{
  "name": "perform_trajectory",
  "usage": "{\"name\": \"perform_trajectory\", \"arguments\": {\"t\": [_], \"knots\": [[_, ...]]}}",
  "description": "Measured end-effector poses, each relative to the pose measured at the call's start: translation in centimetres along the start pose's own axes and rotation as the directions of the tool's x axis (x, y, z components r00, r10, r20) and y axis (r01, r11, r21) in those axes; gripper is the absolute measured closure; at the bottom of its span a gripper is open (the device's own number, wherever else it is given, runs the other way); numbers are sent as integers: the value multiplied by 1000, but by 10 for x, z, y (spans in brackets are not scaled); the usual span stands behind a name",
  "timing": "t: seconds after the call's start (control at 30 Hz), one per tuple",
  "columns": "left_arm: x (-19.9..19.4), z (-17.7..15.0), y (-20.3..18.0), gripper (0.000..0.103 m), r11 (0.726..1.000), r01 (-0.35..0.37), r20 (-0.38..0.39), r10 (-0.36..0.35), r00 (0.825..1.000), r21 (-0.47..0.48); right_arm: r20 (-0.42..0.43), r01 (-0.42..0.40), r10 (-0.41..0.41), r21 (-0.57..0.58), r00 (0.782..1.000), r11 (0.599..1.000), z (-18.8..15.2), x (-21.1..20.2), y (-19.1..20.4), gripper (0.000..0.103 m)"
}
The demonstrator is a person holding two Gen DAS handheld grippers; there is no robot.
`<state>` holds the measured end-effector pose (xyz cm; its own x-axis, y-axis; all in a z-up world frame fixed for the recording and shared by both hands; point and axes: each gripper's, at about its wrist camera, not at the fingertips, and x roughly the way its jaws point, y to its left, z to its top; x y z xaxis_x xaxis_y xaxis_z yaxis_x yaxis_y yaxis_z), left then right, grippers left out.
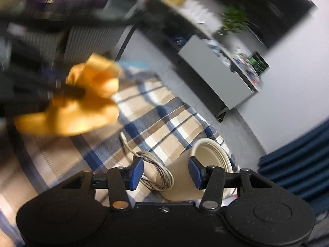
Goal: Organize soft objects
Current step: 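Grasp the yellow cloth with the left gripper while the right gripper grasps the white cable, then carry the yellow cloth with the left gripper while the right gripper carries the cable over the box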
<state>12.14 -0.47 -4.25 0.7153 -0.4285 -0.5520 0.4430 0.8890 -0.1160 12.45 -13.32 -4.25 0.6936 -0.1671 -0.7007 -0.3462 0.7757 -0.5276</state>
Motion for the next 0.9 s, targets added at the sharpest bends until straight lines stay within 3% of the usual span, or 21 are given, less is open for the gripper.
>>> {"name": "perform_trajectory", "arguments": {"t": [0.13,0.27,0.3,0.33,0.4,0.57,0.63,0.77,0.83,0.9], "knots": [[3,0,5,93,999,-21,-14,20,1000,-31,-34,3,-8,-153,999,988,6,26,17,49],[6,0,14,93,996,-57,-37,55,998,-67,-108,-29,7,-204,994,978,9,57,19,50],[6,0,16,93,995,-59,-40,56,998,-77,-126,-29,3,-201,992,979,8,64,18,63],[5,0,16,93,995,-57,-40,54,998,-82,-139,-40,14,-186,990,982,7,69,16,80],[5,1,14,93,995,-65,-41,62,997,-75,-118,-33,17,-139,993,990,4,69,11,91],[4,2,14,93,993,-68,-37,65,997,-100,41,-89,84,119,996,989,-1,34,-21,92],[-1,5,12,93,989,-80,-30,76,997,-121,107,-135,112,250,988,959,-7,17,-36,92],[-14,14,3,93,984,-112,-6,113,994,-141,207,-237,151,503,967,831,-24,-11,-63,92],[-22,21,-5,93,981,-116,0,118,993,-155,240,-258,140,585,961,769,-33,-25,-71,92],[-27,27,-16,93,981,-114,1,115,993,-156,248,-242,106,624,963,743,-37,-38,-74,92]]}}
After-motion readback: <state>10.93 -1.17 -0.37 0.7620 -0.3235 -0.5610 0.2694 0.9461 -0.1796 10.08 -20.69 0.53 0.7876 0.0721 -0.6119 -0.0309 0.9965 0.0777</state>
